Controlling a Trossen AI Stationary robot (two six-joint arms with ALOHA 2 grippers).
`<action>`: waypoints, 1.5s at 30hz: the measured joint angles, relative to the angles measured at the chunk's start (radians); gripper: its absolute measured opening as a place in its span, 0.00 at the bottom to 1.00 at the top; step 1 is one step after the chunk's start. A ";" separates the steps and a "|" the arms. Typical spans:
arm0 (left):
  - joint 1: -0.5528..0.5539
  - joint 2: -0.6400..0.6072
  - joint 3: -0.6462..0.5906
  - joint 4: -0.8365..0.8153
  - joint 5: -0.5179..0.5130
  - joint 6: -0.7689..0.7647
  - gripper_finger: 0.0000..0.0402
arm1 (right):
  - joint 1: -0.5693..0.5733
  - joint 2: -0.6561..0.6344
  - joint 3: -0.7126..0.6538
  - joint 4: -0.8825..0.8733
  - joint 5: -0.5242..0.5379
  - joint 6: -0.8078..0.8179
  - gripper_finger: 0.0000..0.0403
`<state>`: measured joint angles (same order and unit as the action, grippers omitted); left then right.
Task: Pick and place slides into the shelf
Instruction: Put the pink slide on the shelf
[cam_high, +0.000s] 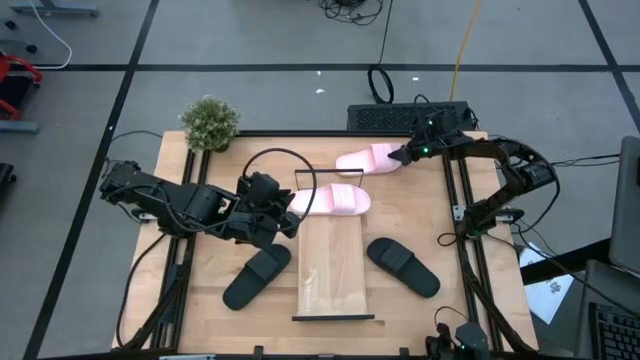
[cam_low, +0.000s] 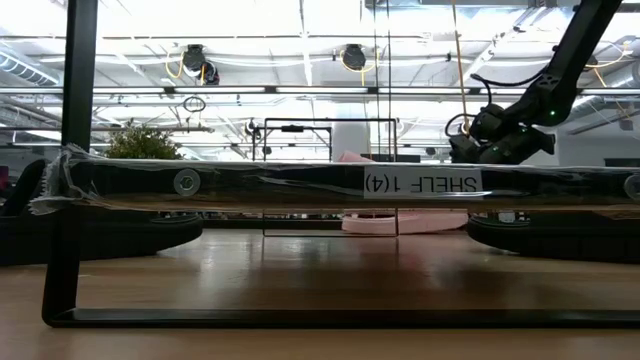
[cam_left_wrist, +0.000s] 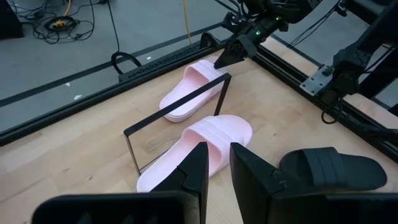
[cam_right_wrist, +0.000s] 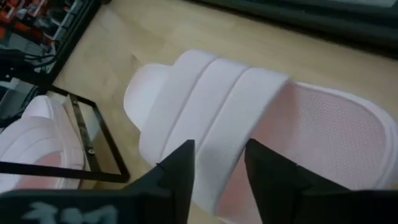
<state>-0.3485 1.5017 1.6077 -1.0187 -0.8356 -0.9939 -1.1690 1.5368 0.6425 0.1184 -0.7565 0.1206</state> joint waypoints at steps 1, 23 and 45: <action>0.000 0.000 0.000 0.000 0.000 0.000 0.16 | 0.006 0.001 0.000 0.001 0.000 0.001 0.35; 0.000 0.000 0.000 0.029 0.029 0.051 0.16 | 0.159 0.003 0.000 0.035 0.157 0.008 0.13; -0.027 0.000 0.000 0.029 0.051 0.056 0.16 | 0.207 0.003 0.000 0.090 0.199 0.077 0.12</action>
<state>-0.3756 1.5017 1.6077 -0.9899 -0.7841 -0.9377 -0.9623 1.5402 0.6422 0.2089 -0.5577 0.1977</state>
